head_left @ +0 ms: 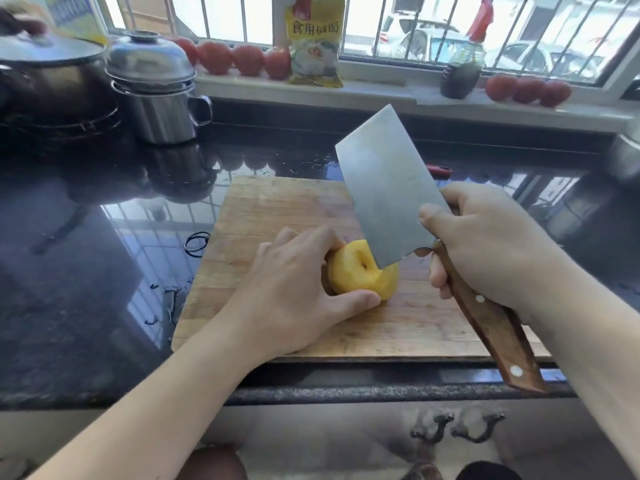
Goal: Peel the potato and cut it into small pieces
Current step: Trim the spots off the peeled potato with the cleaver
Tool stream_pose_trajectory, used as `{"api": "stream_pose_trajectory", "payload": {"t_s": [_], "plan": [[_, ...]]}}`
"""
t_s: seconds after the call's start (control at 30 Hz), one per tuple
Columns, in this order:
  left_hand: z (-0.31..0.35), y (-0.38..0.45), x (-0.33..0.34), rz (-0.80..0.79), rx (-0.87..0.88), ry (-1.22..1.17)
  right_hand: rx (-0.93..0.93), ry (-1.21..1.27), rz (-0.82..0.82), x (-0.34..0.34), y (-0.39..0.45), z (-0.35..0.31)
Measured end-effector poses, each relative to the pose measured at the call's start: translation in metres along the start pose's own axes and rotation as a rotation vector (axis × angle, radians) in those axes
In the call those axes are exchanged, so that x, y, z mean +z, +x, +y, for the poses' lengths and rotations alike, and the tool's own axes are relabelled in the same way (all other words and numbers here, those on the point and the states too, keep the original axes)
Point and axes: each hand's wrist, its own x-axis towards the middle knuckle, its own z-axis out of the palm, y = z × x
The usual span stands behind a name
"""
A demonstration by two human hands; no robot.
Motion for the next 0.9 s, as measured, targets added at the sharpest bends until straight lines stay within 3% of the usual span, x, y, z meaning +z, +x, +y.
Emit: {"api": "stream_pose_trajectory", "payload": {"t_s": [0.63,0.9], "plan": [[0.0,0.0,0.002,-0.001,-0.003,0.015,-0.029,0.029,0.181,0.015,-0.016,0.003],[0.002,0.0,0.002,-0.014,-0.026,0.021,-0.17,-0.044,0.289,0.027,-0.026,0.002]]}}
